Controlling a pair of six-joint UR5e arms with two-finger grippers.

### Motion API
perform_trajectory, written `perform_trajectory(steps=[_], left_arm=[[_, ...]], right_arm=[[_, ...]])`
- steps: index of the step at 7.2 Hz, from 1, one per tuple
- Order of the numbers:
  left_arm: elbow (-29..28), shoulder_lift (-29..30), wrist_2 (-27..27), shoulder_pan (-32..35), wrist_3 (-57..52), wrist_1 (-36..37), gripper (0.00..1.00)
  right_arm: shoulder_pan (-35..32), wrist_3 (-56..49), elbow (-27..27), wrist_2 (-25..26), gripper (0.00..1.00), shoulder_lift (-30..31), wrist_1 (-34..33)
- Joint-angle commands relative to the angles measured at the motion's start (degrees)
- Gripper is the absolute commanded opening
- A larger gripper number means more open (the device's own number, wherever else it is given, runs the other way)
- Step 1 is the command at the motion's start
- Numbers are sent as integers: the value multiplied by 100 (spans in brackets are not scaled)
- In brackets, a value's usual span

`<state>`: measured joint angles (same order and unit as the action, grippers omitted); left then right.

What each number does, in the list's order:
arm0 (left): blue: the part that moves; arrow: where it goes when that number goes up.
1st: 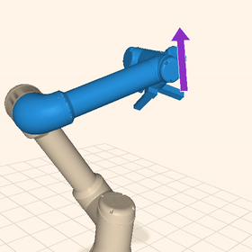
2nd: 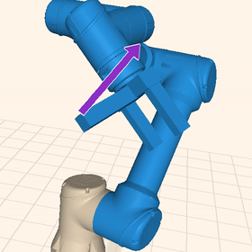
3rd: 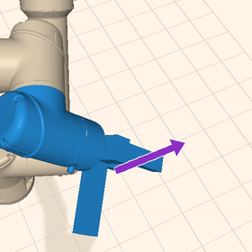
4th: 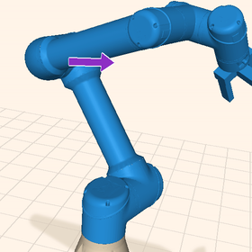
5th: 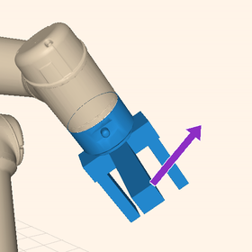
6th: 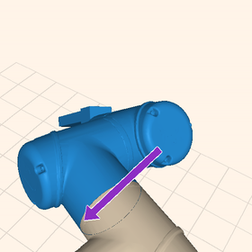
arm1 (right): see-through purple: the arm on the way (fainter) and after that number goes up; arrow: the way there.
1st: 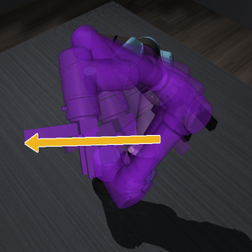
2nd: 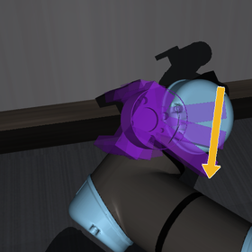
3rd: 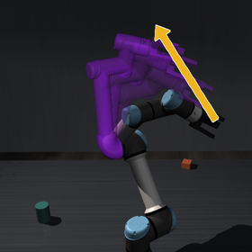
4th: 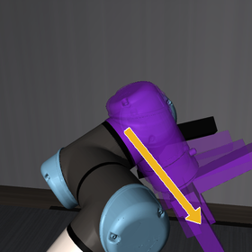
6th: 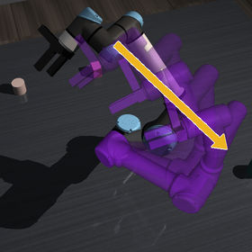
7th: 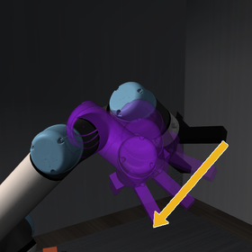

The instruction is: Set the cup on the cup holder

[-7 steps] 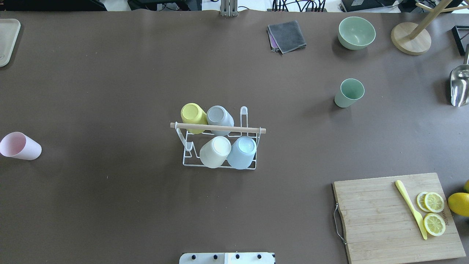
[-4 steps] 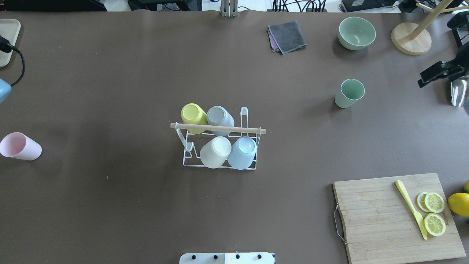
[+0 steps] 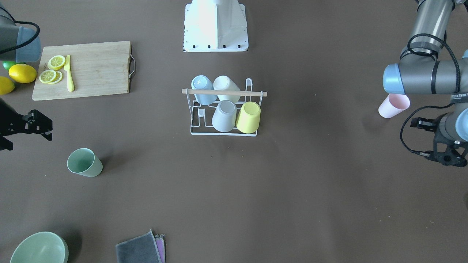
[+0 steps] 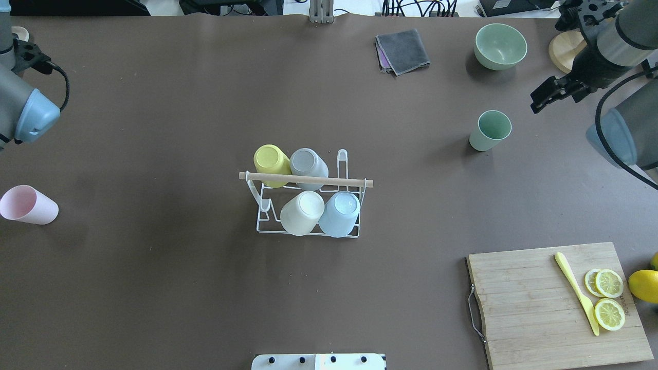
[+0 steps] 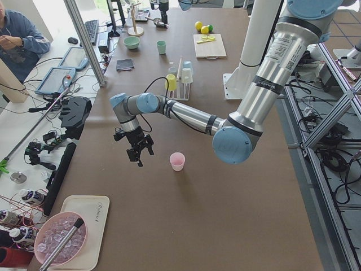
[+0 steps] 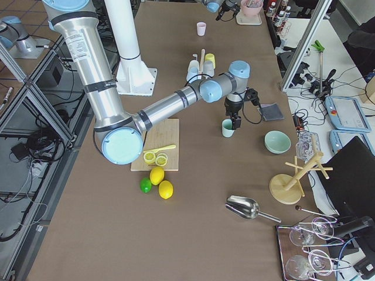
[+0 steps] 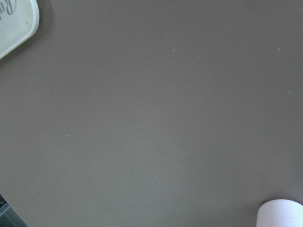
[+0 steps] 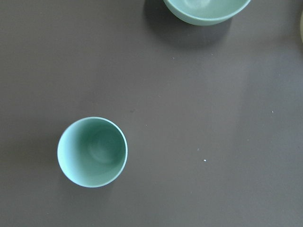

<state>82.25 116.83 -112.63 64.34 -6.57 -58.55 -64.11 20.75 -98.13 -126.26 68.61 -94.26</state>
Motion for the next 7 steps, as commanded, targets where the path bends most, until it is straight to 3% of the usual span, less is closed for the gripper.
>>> perform_trajectory(steps=[1,2,3,5,6,7], left_arm=[[36,365,-66,-201,-438,615,99],[-42,367,-571,-376,-711,869,99],[-139,428,-715,-509,-758,1516,99],[-384,463,-900,-737,-1214,2048,99],[-429,585,-710,-921,-1215,2406,99],[-682,778,-334,-1010,-1215,2540,99]], right_arm=[[4,8,1132,-161,100,-995,-321],[-13,-18,1660,-223,100,-1382,-295],[13,-132,2144,-232,100,-1708,-251],[22,-194,3425,-241,100,-2348,222],[30,-421,4172,-337,100,-2735,250],[22,-666,4405,-373,100,-2774,242]])
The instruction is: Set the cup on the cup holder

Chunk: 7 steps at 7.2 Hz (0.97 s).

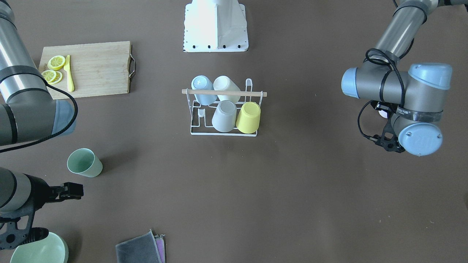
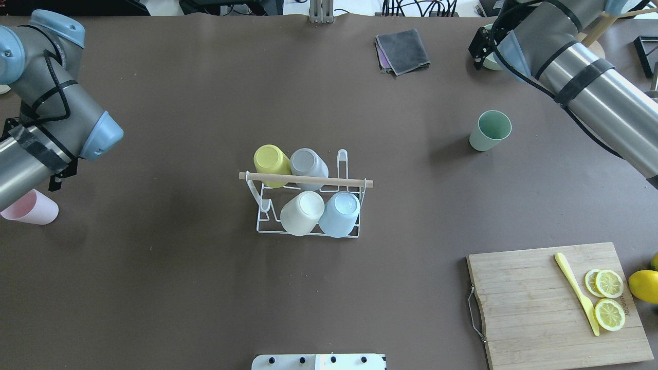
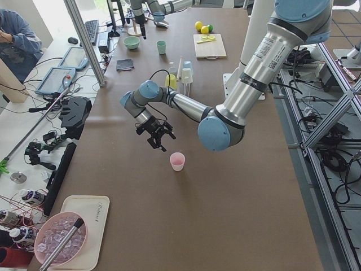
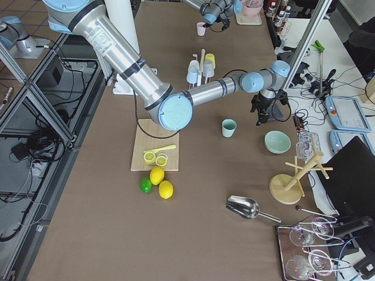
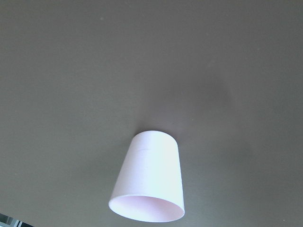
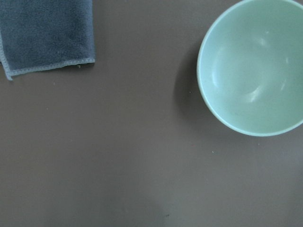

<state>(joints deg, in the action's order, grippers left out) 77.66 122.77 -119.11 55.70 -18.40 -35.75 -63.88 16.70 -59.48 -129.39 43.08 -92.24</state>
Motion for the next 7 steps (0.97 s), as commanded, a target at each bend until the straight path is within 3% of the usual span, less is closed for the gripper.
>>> perform_trajectory(steps=[1,4,5,7], left_arm=[[-382,272,840,-303,-32,192,99],[-541,256,1214,-524,-32,-167,99],[-602,212,1406,-803,-32,-595,99],[-673,203,1531,-947,-23,-687,99]], right_arm=[[60,-229,664,-295,100,-247,5],[341,-203,709,-771,100,-221,-547],[507,-246,675,-720,100,-221,-758],[587,-500,727,-693,100,-186,-830]])
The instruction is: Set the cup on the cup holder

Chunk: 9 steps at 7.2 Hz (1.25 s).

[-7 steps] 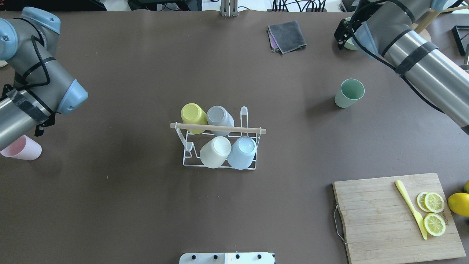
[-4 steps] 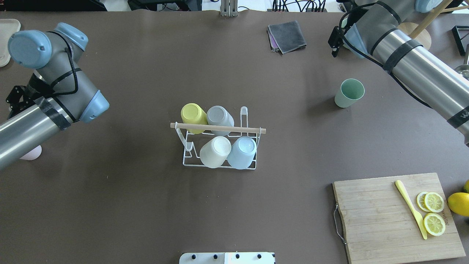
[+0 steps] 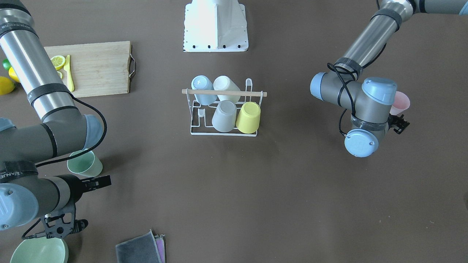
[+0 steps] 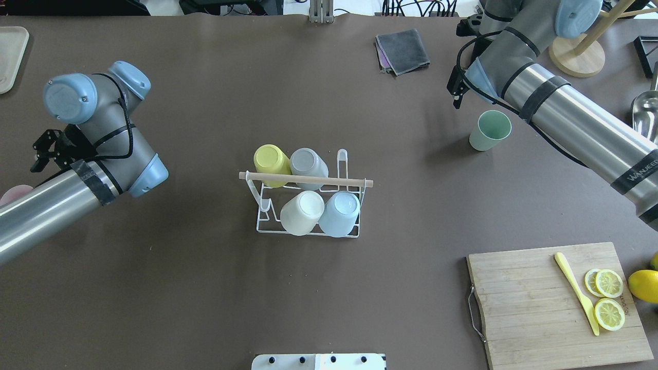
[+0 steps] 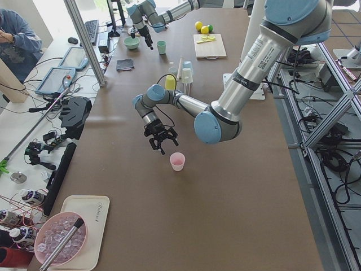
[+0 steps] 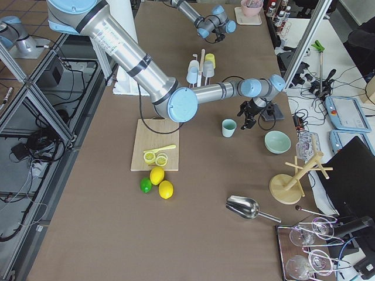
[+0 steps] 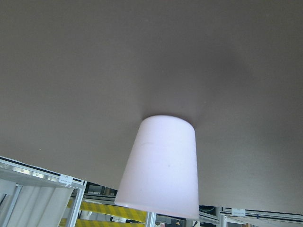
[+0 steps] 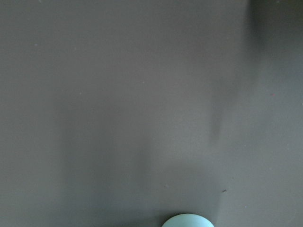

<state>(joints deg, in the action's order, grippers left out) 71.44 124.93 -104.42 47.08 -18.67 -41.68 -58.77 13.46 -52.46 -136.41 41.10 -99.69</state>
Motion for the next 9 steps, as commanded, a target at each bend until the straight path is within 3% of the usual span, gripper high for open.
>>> perform_trajectory(steps=[1,6,9], left_arm=[[-112,-22,97,-103,-5,-94,99],[-157,-372,255,-103,-14,-235,99],[-165,-566,177,-94,-23,-235,96]], right_arm=[[76,-630,60,27,100,4,-312],[76,-1355,367,273,100,-137,-806],[94,-1653,1007,326,100,-478,-806]])
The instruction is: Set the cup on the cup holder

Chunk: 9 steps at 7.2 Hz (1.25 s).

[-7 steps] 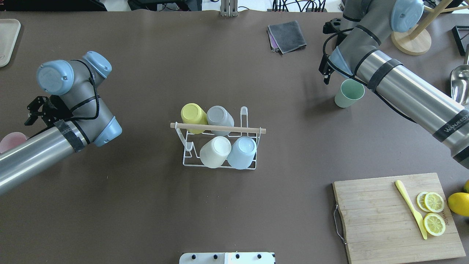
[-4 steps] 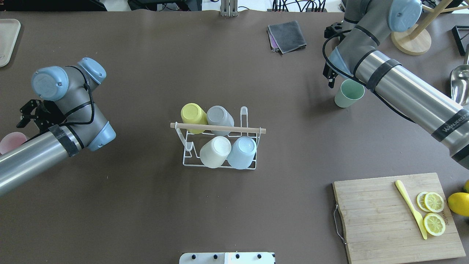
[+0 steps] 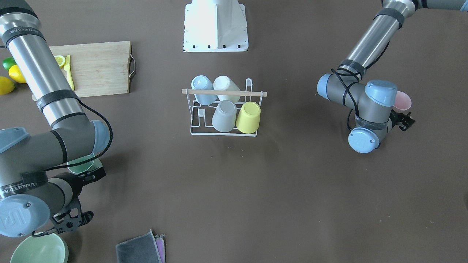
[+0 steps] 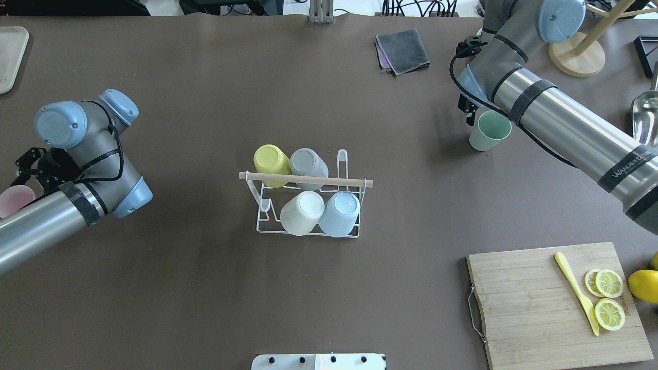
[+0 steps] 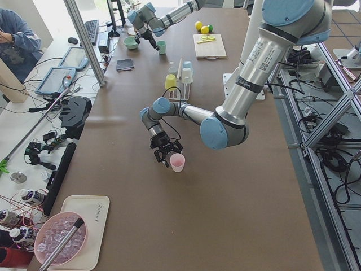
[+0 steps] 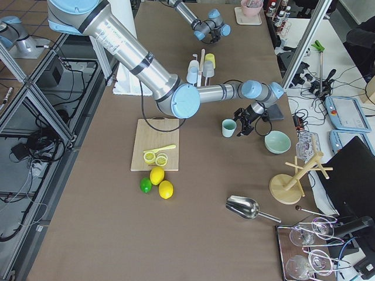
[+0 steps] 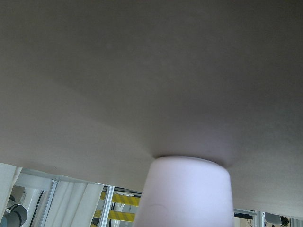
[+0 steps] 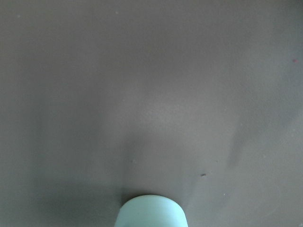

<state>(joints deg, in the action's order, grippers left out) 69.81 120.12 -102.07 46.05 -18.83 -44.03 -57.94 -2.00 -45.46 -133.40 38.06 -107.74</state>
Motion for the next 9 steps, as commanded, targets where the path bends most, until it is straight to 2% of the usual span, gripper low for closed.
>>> perform_trajectory(steps=[1,2,3,5,6,7,8,9], left_arm=[[-2,-155,-137,17,-7,9,86],[-11,-182,-146,18,-7,18,75],[-20,-217,-138,9,-7,26,70],[15,-226,-138,105,2,26,35],[76,-243,-172,401,2,18,18],[381,-261,-382,718,2,-209,11],[958,-487,-845,912,11,-759,10],[1469,-550,-1894,1105,37,-999,10]], right_arm=[[11,-203,362,25,100,-185,-2],[11,-256,528,16,100,-246,-2],[11,-466,903,16,100,-386,-2],[11,-520,1100,-19,100,-484,7],[11,-616,1205,-37,100,-484,7],[11,-678,1336,-72,100,-493,16],[20,-705,1407,-98,100,-510,16],[29,-705,1434,-185,100,-511,16]])
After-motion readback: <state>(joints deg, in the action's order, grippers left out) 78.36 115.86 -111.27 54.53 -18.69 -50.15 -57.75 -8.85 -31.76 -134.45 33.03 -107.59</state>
